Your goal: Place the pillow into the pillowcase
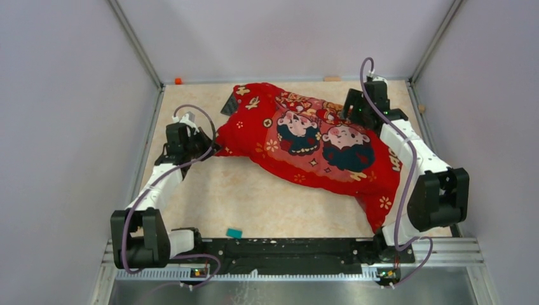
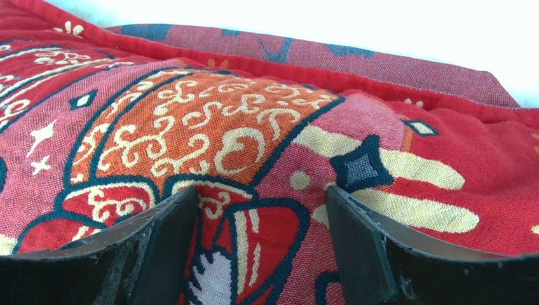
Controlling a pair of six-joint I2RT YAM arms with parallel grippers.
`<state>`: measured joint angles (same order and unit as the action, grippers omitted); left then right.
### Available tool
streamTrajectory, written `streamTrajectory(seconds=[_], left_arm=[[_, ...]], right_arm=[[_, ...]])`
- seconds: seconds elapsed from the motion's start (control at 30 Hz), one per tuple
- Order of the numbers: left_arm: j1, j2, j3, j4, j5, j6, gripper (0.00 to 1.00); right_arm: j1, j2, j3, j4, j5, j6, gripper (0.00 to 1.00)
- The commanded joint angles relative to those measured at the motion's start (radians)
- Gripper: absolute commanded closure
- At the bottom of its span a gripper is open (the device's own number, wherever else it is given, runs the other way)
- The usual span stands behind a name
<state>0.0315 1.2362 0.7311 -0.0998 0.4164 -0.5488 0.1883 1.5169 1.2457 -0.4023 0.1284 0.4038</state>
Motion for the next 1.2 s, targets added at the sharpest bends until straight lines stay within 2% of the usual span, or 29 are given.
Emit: streamTrajectory(seconds=[0.0, 0.03, 0.07, 0.13, 0.23, 0.33, 0.43, 0.5, 0.7, 0.9, 1.0, 1.13, 1.17], left_arm=[[0.004, -0.091, 0.038, -0.115, -0.155, -0.008, 1.00], [0.005, -0.113, 0.028, -0.093, -0.170, -0.002, 0.99], [0.004, -0.120, 0.018, -0.062, -0.175, 0.001, 0.89], [0.011, -0.103, 0.024, -0.022, -0.153, 0.008, 0.77], [0.024, -0.051, 0.036, 0.083, -0.066, 0.032, 0.46], [0.046, -0.009, 0.044, 0.188, 0.023, 0.043, 0.25], [0.071, 0.023, 0.043, 0.294, 0.141, 0.041, 0.13], [0.074, 0.039, 0.057, 0.316, 0.191, 0.039, 0.13], [0.075, 0.084, 0.055, 0.364, 0.368, 0.029, 0.24], [0.083, 0.116, 0.055, 0.367, 0.408, 0.017, 0.34], [0.090, 0.100, 0.072, 0.311, 0.365, 0.021, 0.53], [0.091, 0.047, 0.076, 0.228, 0.313, 0.025, 0.73], [0.092, 0.030, 0.076, 0.206, 0.300, 0.029, 0.84]], right_arm=[[-0.034, 0.035, 0.017, -0.011, -0.001, -0.005, 0.27], [-0.035, 0.036, 0.019, -0.011, -0.002, -0.004, 0.27], [-0.035, 0.038, 0.018, -0.010, -0.001, -0.004, 0.27], [-0.036, 0.043, 0.022, -0.010, 0.000, -0.007, 0.27], [-0.042, 0.055, 0.025, -0.008, 0.000, -0.010, 0.27], [-0.053, 0.068, 0.029, 0.003, -0.004, -0.013, 0.27], [-0.058, 0.091, 0.046, 0.005, -0.013, -0.011, 0.27], [-0.059, 0.104, 0.060, 0.004, -0.017, -0.011, 0.27], [-0.060, 0.124, 0.077, 0.012, -0.021, -0.011, 0.27], [-0.061, 0.137, 0.090, 0.012, -0.020, -0.012, 0.27], [-0.066, 0.137, 0.088, 0.012, -0.020, -0.013, 0.27], [-0.072, 0.137, 0.082, 0.015, -0.016, -0.013, 0.27], [-0.073, 0.138, 0.080, 0.016, -0.014, -0.013, 0.27]])
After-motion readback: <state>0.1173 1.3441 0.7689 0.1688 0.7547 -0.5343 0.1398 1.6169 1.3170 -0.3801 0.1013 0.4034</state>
